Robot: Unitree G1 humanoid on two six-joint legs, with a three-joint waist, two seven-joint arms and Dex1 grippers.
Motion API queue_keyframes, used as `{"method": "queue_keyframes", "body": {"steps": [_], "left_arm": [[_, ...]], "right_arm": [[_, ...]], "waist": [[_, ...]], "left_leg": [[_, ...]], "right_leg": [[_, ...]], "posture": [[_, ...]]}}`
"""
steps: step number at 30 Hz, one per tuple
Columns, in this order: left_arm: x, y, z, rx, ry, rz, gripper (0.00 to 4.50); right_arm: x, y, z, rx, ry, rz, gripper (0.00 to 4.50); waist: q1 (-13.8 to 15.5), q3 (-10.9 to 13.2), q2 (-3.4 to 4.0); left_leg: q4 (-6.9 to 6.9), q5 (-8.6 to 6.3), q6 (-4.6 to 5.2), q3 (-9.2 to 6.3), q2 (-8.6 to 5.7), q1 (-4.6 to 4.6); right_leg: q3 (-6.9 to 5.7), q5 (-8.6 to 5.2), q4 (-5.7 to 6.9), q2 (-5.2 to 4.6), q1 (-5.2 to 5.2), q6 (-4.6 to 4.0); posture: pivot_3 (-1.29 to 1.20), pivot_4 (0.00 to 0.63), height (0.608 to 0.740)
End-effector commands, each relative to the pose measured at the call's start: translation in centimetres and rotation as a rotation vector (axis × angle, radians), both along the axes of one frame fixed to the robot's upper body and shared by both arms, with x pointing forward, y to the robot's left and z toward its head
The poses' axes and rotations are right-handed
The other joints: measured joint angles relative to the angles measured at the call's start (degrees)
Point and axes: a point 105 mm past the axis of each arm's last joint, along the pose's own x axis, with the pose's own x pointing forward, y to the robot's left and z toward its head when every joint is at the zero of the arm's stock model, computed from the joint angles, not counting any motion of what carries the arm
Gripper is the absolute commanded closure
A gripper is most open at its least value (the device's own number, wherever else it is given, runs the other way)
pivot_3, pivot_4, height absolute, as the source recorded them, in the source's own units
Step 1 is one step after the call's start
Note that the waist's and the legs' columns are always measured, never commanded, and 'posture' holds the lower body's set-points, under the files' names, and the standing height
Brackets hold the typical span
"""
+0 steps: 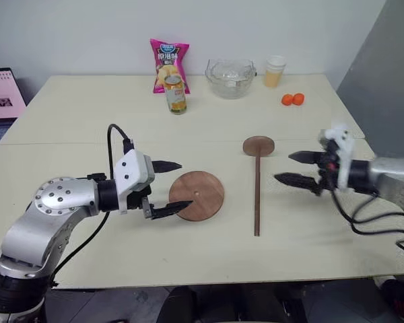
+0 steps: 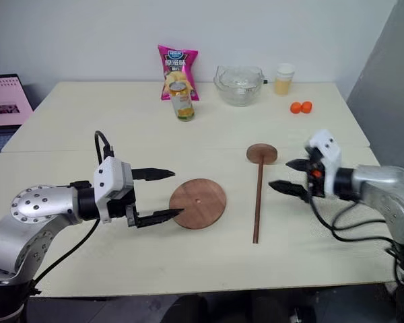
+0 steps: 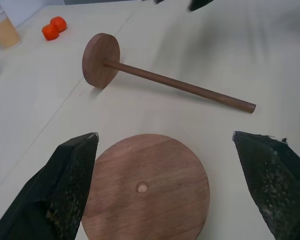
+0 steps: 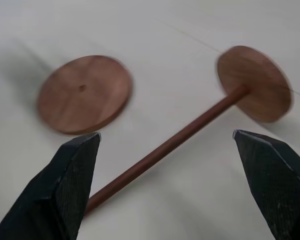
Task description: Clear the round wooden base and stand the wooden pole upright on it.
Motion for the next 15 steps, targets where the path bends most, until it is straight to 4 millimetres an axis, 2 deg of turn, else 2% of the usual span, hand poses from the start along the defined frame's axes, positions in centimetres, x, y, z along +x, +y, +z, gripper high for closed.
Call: {"method": "queue_keyframes", "body": {"steps": [1,15], "left_arm": [[0.0,-0.3,0.5,-0.006,-0.037,-0.01,0.0],[-0.1,-1.7,0.0,-0.005,-0.053,-0.043,0.0]], "right_arm": [[2.5,-1.5,-0.6,-0.043,0.098,-0.257,0.05],[5.4,2.3,-2.2,-0.007,0.35,-0.36,0.05]], "waist": [[0.09,0.0,0.01],[-0.08,0.0,0.01]], "left_leg": [[0.0,0.0,0.0,0.01,0.0,-0.04],[0.02,-0.02,0.06,0.08,-0.06,-0.24]], "right_leg": [[0.0,0.0,0.0,0.0,-0.02,-0.01],[0.07,0.03,0.01,-0.06,-0.23,-0.01]], "posture": [[0.0,0.15,0.74],[0.0,0.15,0.74]]}}
